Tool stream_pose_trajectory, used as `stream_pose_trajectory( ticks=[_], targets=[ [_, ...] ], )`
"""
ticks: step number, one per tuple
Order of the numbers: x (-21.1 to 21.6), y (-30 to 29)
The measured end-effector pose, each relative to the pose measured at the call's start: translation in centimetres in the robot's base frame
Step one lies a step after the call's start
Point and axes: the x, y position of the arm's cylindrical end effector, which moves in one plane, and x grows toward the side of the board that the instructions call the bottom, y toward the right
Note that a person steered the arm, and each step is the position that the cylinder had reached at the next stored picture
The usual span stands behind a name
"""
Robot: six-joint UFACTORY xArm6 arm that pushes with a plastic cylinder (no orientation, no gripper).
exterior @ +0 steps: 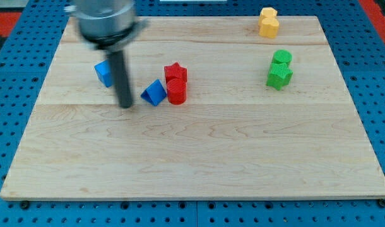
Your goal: Place the blue cube to the top left of the red star
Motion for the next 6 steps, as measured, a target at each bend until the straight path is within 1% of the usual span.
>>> stream_pose_trajectory(
  ticks=[1,2,3,4,5,6],
  targets=[
    [1.2,-7.5],
    [-2.5,-9.9],
    [-5.6,-3.9],
    [-5.8,-4.4],
    [-5.9,-8.3],
    [-9.0,-2.1]
  ],
)
